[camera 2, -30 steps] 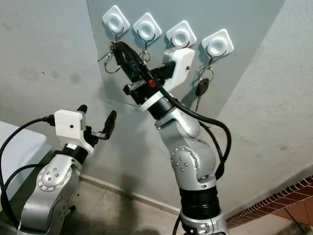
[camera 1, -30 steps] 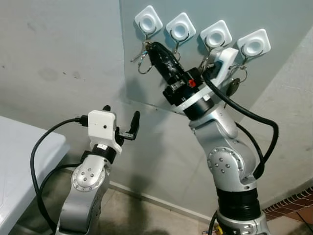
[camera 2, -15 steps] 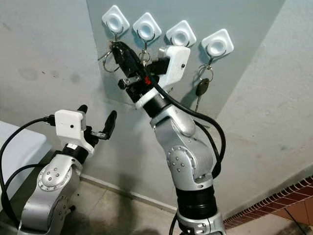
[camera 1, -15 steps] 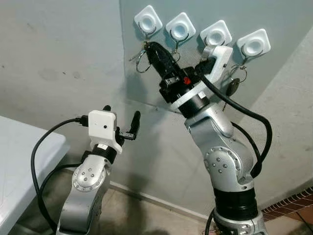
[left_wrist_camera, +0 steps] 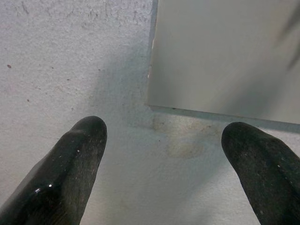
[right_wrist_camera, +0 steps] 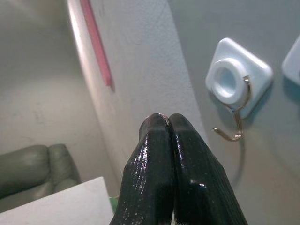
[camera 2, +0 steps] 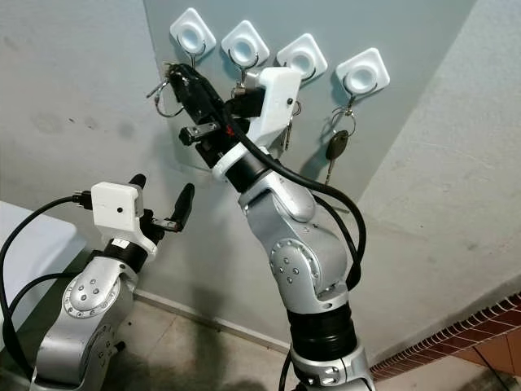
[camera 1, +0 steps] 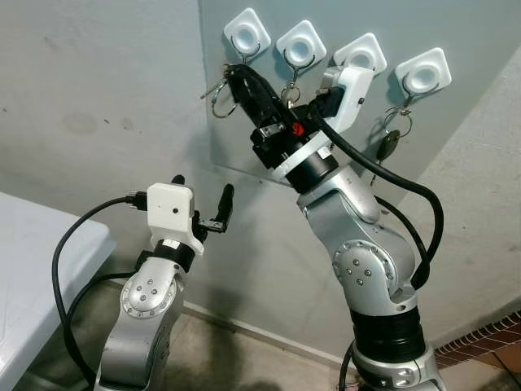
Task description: Hang keys on a hook
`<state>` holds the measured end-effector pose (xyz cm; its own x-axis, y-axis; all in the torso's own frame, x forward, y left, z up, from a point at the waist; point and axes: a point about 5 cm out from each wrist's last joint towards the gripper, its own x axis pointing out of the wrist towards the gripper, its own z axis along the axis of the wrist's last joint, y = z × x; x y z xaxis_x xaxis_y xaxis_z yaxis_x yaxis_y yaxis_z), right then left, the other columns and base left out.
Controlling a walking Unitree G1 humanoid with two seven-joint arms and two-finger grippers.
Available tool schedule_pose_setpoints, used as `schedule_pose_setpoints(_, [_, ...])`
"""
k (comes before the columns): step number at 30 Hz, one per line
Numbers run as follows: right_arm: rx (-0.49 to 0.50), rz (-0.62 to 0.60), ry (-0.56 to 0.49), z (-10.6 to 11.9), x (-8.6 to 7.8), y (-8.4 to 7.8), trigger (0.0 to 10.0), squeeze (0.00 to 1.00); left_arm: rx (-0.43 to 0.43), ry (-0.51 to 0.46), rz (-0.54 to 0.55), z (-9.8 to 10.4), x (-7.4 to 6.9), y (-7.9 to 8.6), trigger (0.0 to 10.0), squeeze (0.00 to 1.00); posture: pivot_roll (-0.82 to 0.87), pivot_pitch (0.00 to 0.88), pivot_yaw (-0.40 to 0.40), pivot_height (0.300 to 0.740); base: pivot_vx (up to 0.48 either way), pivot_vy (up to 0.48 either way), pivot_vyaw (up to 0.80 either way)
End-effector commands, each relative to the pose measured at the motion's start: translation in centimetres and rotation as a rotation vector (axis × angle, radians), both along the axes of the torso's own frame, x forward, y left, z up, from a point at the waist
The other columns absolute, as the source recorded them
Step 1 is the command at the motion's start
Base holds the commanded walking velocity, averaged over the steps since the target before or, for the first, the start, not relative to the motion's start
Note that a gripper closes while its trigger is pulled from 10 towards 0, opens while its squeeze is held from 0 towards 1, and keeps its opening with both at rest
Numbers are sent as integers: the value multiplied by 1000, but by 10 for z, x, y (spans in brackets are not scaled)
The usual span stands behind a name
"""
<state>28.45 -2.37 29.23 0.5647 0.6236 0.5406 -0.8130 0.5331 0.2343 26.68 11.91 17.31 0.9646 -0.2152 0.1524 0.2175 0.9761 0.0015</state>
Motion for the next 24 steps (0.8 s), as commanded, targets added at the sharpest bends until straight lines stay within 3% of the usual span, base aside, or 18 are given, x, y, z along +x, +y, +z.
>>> schedule_pose_setpoints(1, [68,83,-43,19,-10,16,10000,0,-2,-6,-12,2,-1,-3,10000,0,-3,122,-58,740,0,0,0])
schedule_pose_setpoints(7, [101,140,-44,25,-12,20,10000,0,-3,-4,-15,2,-1,-3,10000,0,-3,125,-60,740,0,0,0])
schedule_pose_setpoints(24, [109,66,-47,38,2,27,10000,0,-7,-2,-11,1,-2,-4,10000,0,2,125,-67,740,0,0,0])
